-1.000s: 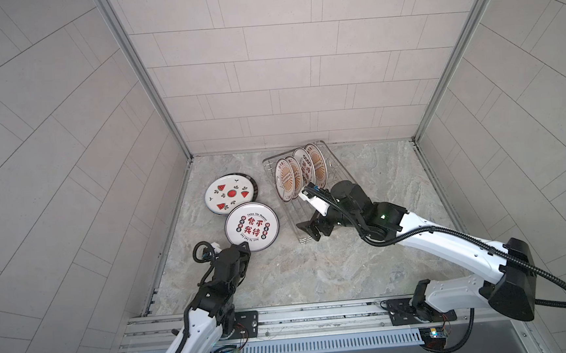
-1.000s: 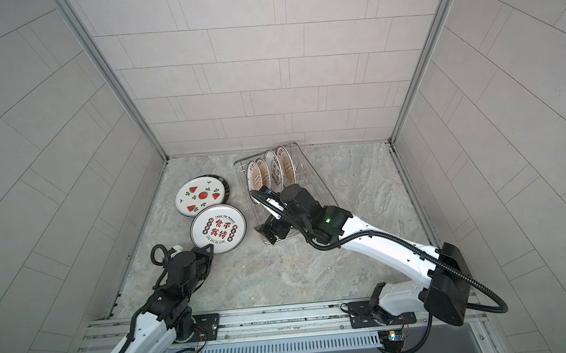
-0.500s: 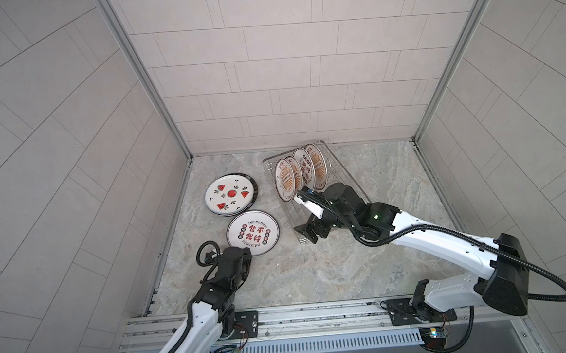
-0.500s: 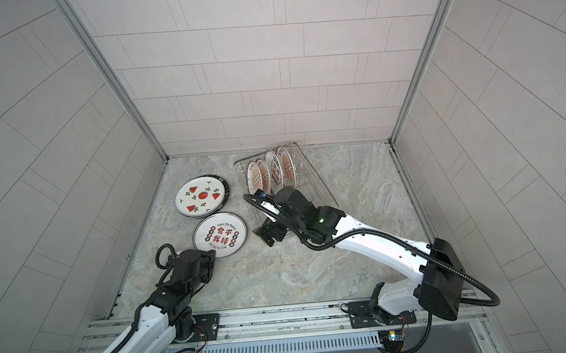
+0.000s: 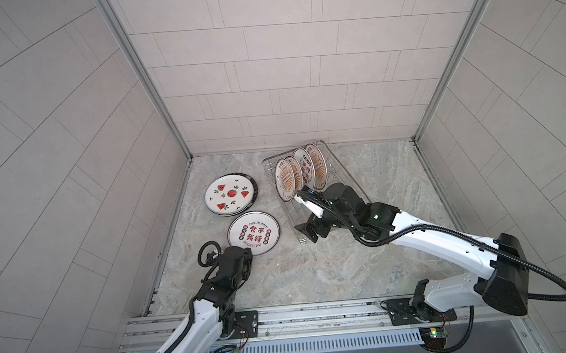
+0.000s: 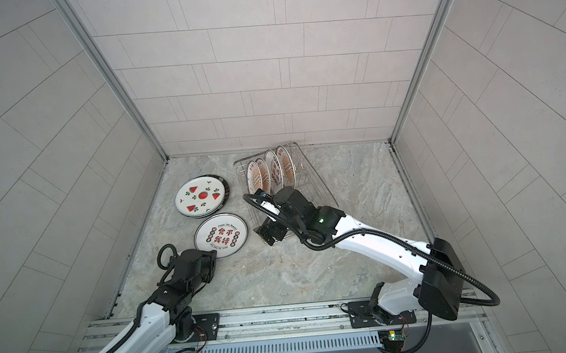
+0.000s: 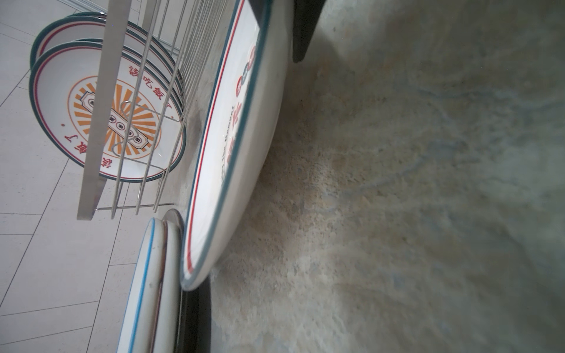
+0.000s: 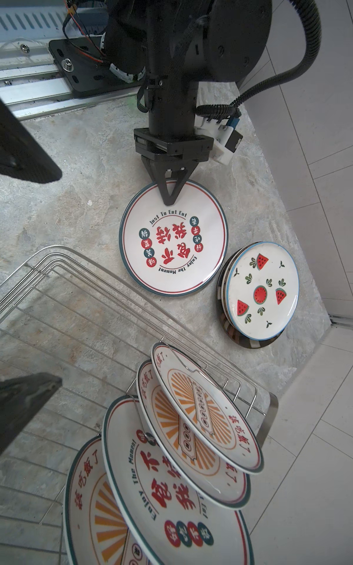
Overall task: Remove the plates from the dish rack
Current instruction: 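Open and lift the left gripper off the plate while the right gripper nears the rack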
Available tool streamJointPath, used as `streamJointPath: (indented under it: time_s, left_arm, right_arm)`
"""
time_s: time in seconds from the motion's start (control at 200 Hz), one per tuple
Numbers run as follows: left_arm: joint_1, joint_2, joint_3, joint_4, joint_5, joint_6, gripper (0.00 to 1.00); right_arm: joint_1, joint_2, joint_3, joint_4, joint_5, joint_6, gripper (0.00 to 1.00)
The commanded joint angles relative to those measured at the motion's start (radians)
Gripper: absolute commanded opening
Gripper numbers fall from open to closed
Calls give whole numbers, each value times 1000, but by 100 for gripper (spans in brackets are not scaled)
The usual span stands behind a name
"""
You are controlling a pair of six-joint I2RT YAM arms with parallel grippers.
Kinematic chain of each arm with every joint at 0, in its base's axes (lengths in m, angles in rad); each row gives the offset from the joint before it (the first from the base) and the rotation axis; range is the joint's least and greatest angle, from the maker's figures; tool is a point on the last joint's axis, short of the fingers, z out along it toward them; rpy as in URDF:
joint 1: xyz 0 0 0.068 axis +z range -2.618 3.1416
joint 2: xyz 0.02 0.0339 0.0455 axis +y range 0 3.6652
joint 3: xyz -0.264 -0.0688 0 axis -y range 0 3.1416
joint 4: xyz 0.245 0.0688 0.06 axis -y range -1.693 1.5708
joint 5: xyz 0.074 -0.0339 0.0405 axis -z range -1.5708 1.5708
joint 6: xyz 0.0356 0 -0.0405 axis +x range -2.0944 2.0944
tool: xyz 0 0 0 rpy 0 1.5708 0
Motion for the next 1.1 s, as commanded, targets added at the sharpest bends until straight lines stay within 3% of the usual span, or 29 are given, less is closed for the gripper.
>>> streamJointPath:
  time_s: [0.0, 0.205, 0.33, 0.495, 0.646, 0.821, 0.956, 1.096]
  left_arm:
    - [2, 14, -6, 37, -4, -25, 14]
    - [2, 36, -10, 46, -17, -25, 20]
    - [2, 49, -12, 57, -32, -21, 31]
    - [1, 75, -11, 73, -73, -7, 33]
    - [1, 62, -8, 48, -107, 9, 51]
    - [2, 37, -17, 14, -143, 1, 55]
    - [6, -8, -10, -56, -206, 15, 78]
    - [16, -84, -2, -145, -258, 42, 86]
  right_arm:
    - [5, -24, 11, 8, 24, -12, 99]
    - [5, -42, 1, 13, 44, -8, 99]
    - [5, -55, -9, 23, 47, -9, 99]
    - [5, -57, -11, 25, 53, -7, 99]
    - [5, -55, -11, 27, 69, -6, 99]
    - [5, -59, -11, 30, 76, -4, 98]
    - [3, -79, -22, 56, 153, 39, 99]
    - [-11, -131, -54, 110, 211, 85, 99]
